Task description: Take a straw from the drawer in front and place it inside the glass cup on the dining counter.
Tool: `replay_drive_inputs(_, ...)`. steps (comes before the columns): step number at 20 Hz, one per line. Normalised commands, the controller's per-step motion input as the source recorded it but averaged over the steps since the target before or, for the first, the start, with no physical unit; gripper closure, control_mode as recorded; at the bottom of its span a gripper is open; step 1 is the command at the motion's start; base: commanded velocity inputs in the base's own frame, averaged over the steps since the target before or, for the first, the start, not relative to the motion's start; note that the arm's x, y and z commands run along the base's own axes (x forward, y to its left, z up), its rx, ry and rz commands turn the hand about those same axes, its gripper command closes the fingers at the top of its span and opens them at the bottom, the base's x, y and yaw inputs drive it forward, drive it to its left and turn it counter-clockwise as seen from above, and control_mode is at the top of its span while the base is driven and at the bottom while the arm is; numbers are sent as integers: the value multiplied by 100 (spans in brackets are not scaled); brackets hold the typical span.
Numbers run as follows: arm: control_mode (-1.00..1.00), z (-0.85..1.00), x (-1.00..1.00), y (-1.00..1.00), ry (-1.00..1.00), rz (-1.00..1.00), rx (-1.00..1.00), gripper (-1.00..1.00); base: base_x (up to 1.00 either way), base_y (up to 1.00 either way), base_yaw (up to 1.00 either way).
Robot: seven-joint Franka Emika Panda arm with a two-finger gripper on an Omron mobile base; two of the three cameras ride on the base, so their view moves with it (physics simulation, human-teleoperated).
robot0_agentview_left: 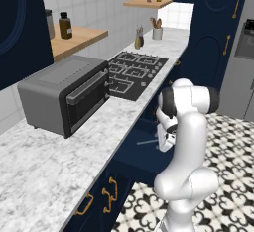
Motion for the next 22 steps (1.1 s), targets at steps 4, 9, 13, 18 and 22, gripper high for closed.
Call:
replay_drive_inputs(4,-100,-27,29,3,0,0,0,-100,0,0,0)
replay_drive_inputs(9,-100,-21,30,2,1,0,0,-100,0,0,0)
replay_drive_inputs(13,-100,-24,31,1,2,0,0,-100,0,0,0)
replay_drive_inputs(18,-100,-29,31,0,1,0,0,-100,0,0,0)
replay_drive_inputs(22,-100,-34,32,0,0,0,0,-100,0,0,0)
